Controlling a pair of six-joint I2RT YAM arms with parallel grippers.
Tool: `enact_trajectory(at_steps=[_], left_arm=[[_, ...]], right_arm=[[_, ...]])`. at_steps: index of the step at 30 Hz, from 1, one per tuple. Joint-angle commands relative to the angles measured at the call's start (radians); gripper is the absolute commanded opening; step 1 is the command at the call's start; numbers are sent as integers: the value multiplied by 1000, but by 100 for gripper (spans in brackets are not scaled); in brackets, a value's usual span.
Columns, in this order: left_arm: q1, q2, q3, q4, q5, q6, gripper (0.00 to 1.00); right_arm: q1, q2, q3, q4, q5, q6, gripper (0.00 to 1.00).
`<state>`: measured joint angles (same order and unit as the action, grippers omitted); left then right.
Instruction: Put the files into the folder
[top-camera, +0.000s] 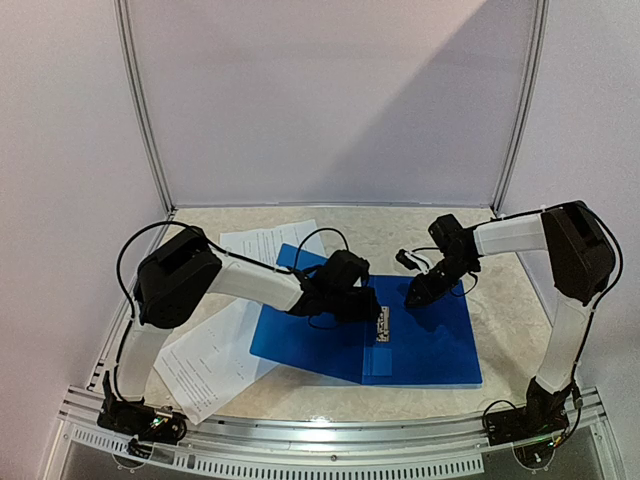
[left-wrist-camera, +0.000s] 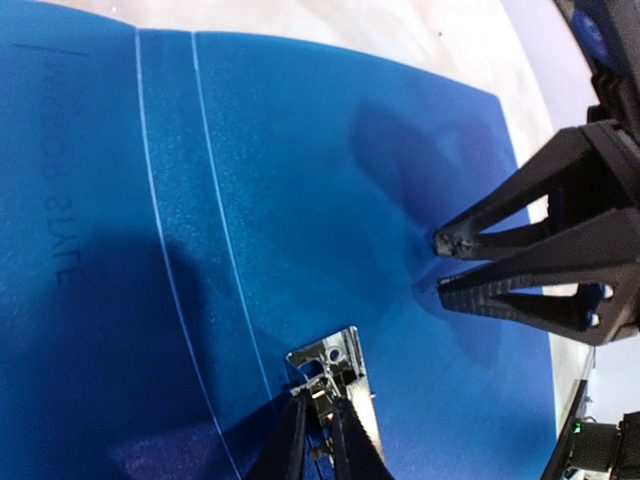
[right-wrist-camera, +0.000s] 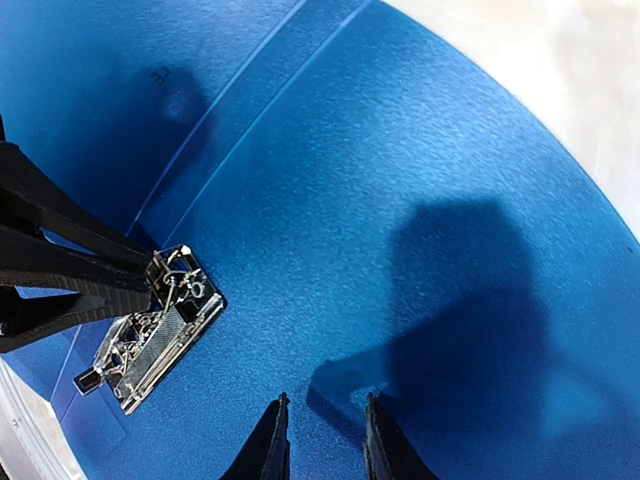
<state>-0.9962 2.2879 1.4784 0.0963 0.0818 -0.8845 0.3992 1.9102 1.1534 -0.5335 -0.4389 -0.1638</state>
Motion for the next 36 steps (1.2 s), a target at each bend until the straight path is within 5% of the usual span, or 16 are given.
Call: enact_trajectory(at_steps=[1, 10, 15, 30, 36], left_arm=[[-5, 49, 35, -61, -36, 13, 11], [1, 41, -19, 27, -22, -89, 0], [-8, 7, -71, 85, -30, -134, 0], [-18, -108, -165, 178, -64, -185, 0], [-30, -163, -200, 179, -101, -193, 0]], right_arm=[[4, 16, 3, -25, 26, -13, 26], [4, 94, 149, -88, -11, -43, 25], [7, -83, 133, -89, 7, -134, 28], [76, -368, -221, -141, 141, -173, 39], [75, -411, -335, -89, 333, -208, 43]])
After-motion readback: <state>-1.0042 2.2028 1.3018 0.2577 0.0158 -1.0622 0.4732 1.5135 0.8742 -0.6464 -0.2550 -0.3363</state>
